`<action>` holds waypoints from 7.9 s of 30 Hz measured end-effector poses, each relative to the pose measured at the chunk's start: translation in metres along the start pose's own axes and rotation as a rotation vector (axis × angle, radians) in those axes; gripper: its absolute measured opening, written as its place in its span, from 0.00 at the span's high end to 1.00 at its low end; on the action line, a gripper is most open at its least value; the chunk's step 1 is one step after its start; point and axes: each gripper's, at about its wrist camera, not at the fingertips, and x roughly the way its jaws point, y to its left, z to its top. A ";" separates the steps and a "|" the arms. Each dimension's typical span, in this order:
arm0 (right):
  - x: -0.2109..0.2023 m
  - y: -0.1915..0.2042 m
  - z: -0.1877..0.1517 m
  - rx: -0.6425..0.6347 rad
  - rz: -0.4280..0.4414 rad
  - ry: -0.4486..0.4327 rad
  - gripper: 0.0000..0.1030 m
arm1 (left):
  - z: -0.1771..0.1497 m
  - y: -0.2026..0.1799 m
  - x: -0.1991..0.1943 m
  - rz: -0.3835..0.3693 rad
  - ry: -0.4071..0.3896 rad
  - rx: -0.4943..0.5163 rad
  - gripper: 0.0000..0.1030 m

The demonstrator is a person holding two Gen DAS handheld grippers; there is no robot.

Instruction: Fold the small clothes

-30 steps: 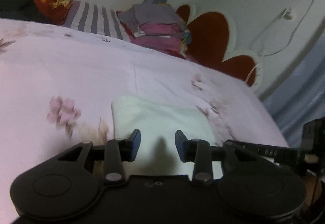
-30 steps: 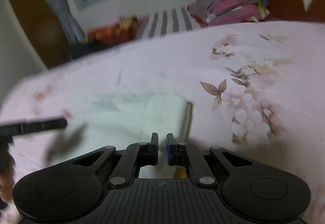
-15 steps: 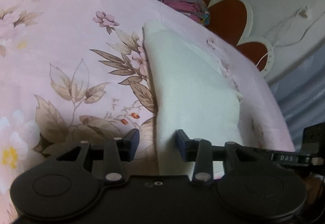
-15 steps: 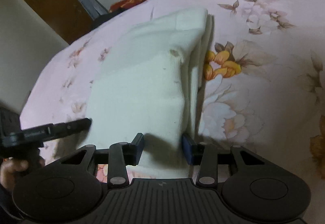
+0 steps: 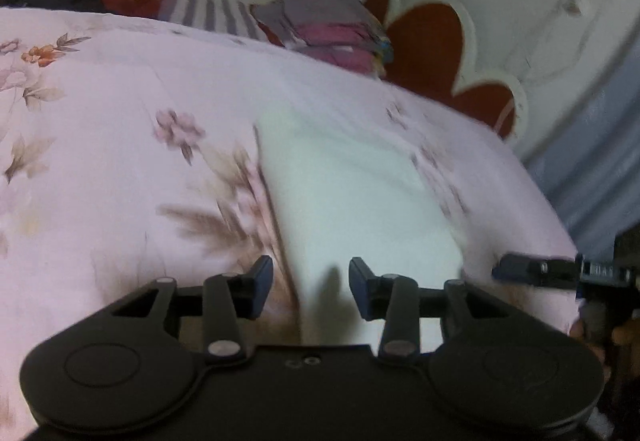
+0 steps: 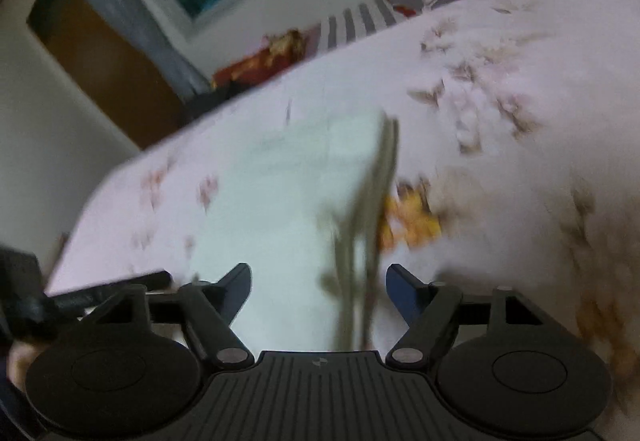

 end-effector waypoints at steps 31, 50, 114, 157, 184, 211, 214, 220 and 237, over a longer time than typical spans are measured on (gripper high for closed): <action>0.051 0.006 0.007 -0.086 -0.131 0.152 1.00 | -0.016 -0.027 0.026 0.087 0.117 0.061 0.66; 0.068 0.055 0.048 -0.255 -0.135 0.026 1.00 | 0.035 -0.047 0.069 -0.002 0.095 0.113 0.67; 0.058 -0.085 0.026 0.350 0.232 0.128 0.35 | 0.007 -0.013 0.051 0.131 0.106 -0.153 0.28; 0.135 0.231 -0.008 -0.314 -0.003 0.132 0.70 | 0.034 0.060 -0.096 0.296 0.001 0.173 0.74; 0.210 0.269 -0.021 -0.306 -0.116 0.029 0.57 | 0.065 0.205 -0.123 0.138 -0.087 0.068 0.61; 0.232 0.284 -0.059 -0.465 -0.205 0.105 0.76 | 0.015 0.157 -0.122 0.158 0.000 0.158 0.70; 0.210 0.297 -0.078 -0.510 -0.149 0.116 0.76 | -0.010 0.144 -0.129 0.194 0.018 0.172 0.70; 0.197 0.296 -0.131 -0.594 -0.155 0.218 0.76 | -0.056 0.121 -0.135 0.240 0.053 0.153 0.70; 0.128 0.266 -0.158 -0.493 -0.092 0.160 0.76 | -0.109 0.082 -0.187 0.364 -0.010 0.093 0.70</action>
